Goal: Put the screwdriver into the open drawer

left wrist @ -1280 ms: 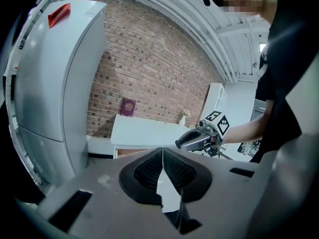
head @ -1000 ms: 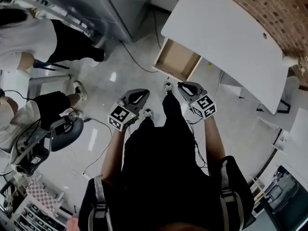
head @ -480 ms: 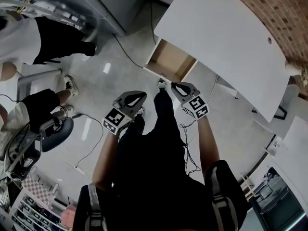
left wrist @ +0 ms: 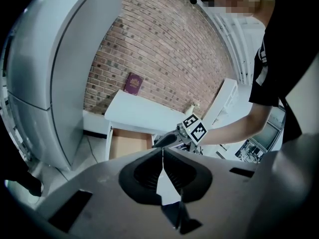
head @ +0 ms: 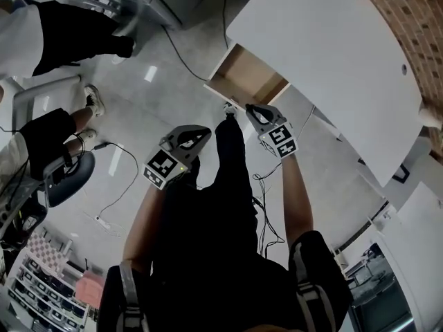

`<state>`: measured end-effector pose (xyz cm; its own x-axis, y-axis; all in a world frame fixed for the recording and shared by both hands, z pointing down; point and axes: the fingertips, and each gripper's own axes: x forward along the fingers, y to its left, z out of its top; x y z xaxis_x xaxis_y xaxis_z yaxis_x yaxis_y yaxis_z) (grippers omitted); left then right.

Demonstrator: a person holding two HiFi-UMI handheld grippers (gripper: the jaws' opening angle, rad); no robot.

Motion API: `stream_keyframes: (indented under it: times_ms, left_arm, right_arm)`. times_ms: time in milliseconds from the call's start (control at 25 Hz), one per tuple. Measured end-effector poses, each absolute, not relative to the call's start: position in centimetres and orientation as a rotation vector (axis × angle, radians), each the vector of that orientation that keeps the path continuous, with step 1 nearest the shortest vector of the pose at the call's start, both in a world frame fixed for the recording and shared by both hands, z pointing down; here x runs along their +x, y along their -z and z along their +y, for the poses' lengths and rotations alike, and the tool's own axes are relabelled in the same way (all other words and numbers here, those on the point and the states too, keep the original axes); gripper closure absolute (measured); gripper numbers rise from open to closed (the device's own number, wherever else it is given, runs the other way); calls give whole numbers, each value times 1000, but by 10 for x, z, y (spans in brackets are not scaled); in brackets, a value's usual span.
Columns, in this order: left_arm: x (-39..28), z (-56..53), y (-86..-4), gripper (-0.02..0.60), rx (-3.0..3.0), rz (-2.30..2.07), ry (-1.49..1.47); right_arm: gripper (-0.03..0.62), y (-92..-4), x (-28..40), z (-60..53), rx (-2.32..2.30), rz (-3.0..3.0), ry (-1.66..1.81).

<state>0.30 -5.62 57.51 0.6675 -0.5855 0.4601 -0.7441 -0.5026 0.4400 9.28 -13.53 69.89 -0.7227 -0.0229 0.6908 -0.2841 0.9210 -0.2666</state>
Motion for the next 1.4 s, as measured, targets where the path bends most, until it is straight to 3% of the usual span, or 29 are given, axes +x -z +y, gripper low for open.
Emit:
stream_keyframes:
  times_ms: [1400]
  left_arm:
    - [7,-51,-682,565,2090,-1122,-274]
  right_arm:
    - [470,-923,85,-155,55,-2040,-291]
